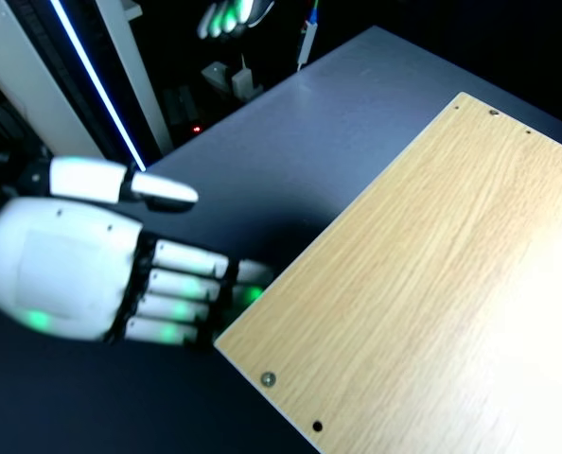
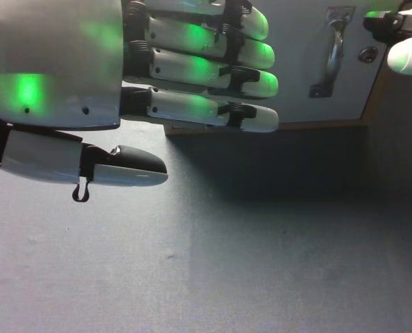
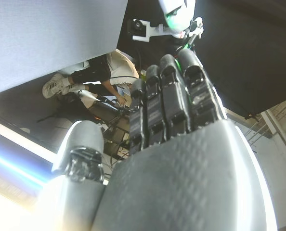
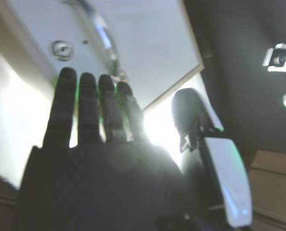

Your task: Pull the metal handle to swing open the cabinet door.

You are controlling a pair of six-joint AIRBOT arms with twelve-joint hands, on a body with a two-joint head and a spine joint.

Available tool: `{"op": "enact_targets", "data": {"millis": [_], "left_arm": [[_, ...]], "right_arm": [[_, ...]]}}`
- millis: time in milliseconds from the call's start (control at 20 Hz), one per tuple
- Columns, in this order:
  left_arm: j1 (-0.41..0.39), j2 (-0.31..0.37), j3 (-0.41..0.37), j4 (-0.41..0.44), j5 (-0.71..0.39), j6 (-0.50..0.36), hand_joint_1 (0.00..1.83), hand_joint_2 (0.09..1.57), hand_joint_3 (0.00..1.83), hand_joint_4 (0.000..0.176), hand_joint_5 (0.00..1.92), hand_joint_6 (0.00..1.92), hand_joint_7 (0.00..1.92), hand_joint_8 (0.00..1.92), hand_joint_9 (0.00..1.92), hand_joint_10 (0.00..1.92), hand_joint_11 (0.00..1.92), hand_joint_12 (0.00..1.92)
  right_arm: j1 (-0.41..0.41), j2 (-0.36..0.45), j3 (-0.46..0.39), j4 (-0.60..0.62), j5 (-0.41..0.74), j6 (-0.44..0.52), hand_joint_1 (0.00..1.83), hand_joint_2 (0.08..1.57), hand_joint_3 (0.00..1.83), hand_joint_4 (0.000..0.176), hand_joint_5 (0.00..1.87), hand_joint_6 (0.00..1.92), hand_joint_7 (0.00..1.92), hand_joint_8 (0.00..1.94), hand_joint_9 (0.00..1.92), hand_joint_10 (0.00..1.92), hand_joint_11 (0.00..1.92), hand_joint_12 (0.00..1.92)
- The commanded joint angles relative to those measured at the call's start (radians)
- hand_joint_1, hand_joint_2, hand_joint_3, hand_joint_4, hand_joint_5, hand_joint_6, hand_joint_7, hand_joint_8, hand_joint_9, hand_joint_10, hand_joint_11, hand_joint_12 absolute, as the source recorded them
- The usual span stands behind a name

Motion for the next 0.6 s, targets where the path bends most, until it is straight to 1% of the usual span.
{"op": "enact_targets", "data": {"millis": [0,400,550], "left_arm": [[-0.009,0.006,0.002,-0.094,-0.021,0.001,0.00,1.57,0.05,0.000,0.25,0.00,0.28,0.00,0.26,0.00,0.00,0.61],[-0.009,0.006,0.002,-0.094,-0.021,0.001,0.00,1.57,0.04,0.000,0.25,0.00,0.28,0.00,0.25,0.00,0.00,0.59],[-0.009,0.006,0.002,-0.094,-0.021,0.001,0.00,1.57,0.04,0.000,0.25,0.00,0.28,0.00,0.25,0.00,0.00,0.58]], "right_arm": [[0.010,0.006,0.004,0.023,0.095,0.007,0.00,1.57,0.09,0.000,0.05,0.01,0.06,0.01,0.05,0.00,0.00,0.23],[0.010,0.008,0.009,0.022,0.039,0.007,0.00,1.57,0.08,0.000,0.04,0.00,0.06,0.00,0.06,0.00,0.00,0.29],[0.010,0.008,0.008,0.022,0.003,0.007,0.00,1.57,0.08,0.000,0.03,0.00,0.05,0.00,0.05,0.00,0.00,0.26]]}}
